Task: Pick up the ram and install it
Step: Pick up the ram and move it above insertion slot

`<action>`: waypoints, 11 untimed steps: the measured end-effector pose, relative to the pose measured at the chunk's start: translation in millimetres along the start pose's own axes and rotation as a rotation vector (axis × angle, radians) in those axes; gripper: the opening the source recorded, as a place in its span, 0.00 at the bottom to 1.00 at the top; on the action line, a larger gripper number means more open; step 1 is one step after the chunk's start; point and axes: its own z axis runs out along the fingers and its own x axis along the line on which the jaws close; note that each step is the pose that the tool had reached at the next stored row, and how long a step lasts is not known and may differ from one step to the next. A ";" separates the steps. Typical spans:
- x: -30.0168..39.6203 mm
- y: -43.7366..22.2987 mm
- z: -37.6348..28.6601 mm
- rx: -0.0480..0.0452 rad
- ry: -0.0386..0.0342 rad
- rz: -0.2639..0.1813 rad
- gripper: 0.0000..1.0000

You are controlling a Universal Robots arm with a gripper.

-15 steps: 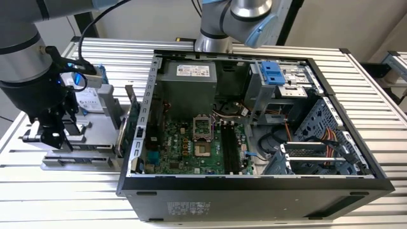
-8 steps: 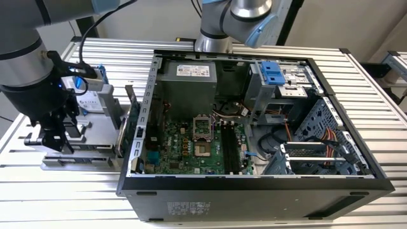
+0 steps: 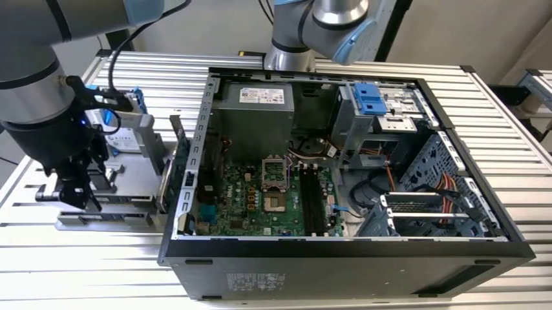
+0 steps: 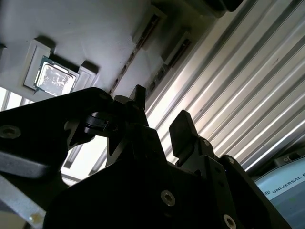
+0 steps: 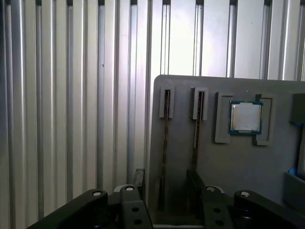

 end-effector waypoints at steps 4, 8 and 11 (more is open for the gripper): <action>0.2 0.0 3.6 -0.0001 0.0013 0.000 1.00; 0.2 0.0 7.4 -0.0001 0.0034 0.000 1.00; 0.1 0.1 10.0 -0.0001 0.0054 0.000 1.00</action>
